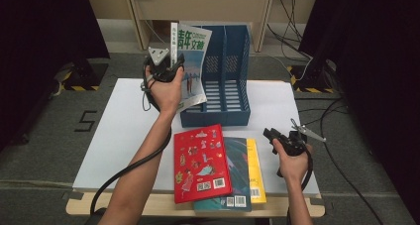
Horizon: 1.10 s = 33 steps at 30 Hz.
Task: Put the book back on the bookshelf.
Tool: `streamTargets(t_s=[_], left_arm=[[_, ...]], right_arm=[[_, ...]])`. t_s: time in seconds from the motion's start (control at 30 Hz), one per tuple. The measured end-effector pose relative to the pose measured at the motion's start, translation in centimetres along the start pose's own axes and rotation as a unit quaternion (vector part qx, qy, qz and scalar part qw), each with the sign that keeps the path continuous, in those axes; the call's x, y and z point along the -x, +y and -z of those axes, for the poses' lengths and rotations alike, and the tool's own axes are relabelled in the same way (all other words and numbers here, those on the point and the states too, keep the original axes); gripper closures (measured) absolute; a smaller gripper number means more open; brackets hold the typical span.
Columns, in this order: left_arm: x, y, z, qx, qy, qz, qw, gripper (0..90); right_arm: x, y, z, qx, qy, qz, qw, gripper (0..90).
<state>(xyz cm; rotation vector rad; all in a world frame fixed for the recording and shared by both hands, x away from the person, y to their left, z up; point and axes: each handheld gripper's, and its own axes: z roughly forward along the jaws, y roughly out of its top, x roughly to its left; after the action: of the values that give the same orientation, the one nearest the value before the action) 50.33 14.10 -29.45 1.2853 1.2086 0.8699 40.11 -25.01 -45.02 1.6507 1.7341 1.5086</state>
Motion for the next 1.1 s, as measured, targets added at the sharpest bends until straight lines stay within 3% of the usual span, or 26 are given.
streamTargets(t_s=[0.1, 0.3, 0.77, 1.1], left_arm=[[-0.5, 0.2, 0.4, 0.001, 0.014, 0.006, 0.9999, 73.2], [-0.5, -0.1, 0.6, -0.001, 0.018, -0.001, 0.9998, 73.2], [-1.1, -0.6, 0.7, -0.007, 0.033, 0.003, 0.9994, 73.1], [0.3, -0.6, 0.1, -0.017, 0.025, -0.005, 0.9995, 73.1]], right_arm=[[0.1, 0.0, 0.0, -0.002, 0.0, 0.002, 1.0, 63.1], [0.1, 0.0, -0.1, -0.004, 0.0, 0.0, 1.0, 63.1], [0.2, -0.1, -0.1, -0.004, -0.001, 0.001, 1.0, 63.1], [0.3, 0.0, 0.1, -0.002, -0.003, -0.001, 1.0, 63.2]])
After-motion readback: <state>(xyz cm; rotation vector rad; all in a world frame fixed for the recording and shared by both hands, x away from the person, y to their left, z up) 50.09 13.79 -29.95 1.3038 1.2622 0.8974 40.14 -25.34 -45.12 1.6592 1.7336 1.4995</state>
